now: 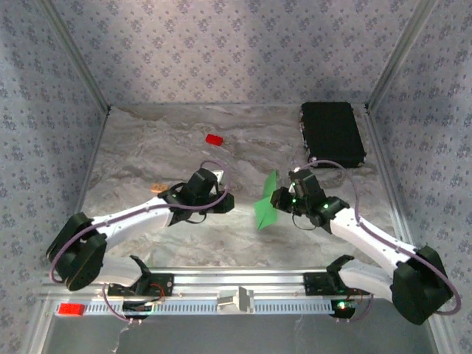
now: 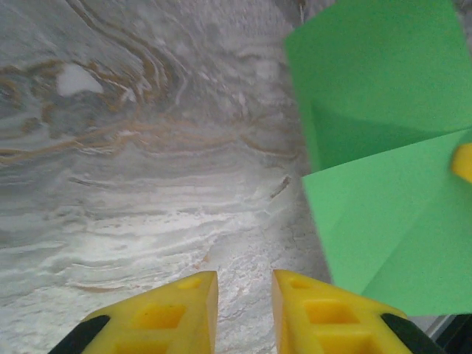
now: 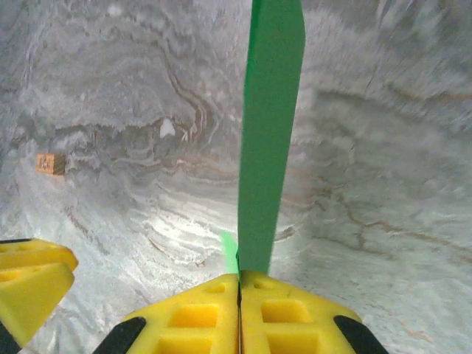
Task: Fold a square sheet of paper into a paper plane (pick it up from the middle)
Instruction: Turn over the paper at the center of the table.
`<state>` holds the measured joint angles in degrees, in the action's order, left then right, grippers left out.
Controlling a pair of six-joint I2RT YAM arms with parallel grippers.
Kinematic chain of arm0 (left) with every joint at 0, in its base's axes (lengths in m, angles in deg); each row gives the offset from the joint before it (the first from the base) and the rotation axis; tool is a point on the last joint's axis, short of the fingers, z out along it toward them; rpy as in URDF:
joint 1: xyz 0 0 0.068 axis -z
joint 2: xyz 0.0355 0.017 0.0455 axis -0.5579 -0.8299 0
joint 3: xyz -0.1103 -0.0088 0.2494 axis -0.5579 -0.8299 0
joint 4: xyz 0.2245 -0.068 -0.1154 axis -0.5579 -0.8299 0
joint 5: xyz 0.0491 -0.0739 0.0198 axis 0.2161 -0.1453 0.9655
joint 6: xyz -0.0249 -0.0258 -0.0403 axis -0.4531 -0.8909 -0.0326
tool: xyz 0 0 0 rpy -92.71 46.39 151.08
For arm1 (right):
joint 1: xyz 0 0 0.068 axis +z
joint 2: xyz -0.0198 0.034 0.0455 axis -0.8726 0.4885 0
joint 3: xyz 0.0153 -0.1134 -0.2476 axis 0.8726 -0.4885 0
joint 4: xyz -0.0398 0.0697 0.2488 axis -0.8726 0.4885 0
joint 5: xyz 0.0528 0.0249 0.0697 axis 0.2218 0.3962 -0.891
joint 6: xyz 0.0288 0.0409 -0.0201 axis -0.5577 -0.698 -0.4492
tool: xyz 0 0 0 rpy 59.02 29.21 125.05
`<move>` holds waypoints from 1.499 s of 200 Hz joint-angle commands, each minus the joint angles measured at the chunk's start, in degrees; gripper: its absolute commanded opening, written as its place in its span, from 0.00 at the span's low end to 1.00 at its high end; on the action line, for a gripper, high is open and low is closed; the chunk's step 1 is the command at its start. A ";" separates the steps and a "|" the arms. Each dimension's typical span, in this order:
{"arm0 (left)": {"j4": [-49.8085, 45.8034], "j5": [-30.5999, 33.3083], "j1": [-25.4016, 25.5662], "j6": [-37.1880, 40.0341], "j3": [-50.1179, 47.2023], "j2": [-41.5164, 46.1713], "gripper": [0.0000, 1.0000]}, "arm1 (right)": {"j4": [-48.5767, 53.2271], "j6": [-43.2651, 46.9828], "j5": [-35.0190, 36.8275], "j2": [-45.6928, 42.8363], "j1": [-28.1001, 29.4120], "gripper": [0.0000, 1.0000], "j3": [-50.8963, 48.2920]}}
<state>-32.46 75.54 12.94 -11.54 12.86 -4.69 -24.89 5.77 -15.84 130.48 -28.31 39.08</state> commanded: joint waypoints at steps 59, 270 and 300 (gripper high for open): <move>-1.35 1.88 -0.70 -4.80 -4.57 9.48 0.33 | 30.72 -16.94 20.24 -2.02 7.58 0.07 11.83; -14.67 9.44 -14.45 -7.49 -10.50 24.36 0.43 | 75.47 -14.13 59.97 34.13 25.55 0.05 48.26; -20.60 10.53 -21.00 -6.29 -10.32 29.36 0.44 | 76.57 -14.49 60.05 47.23 28.13 0.06 53.16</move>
<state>-47.12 84.17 -4.15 -17.62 2.39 20.80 44.40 -6.03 40.00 170.21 -2.13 88.63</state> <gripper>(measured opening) 0.434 0.057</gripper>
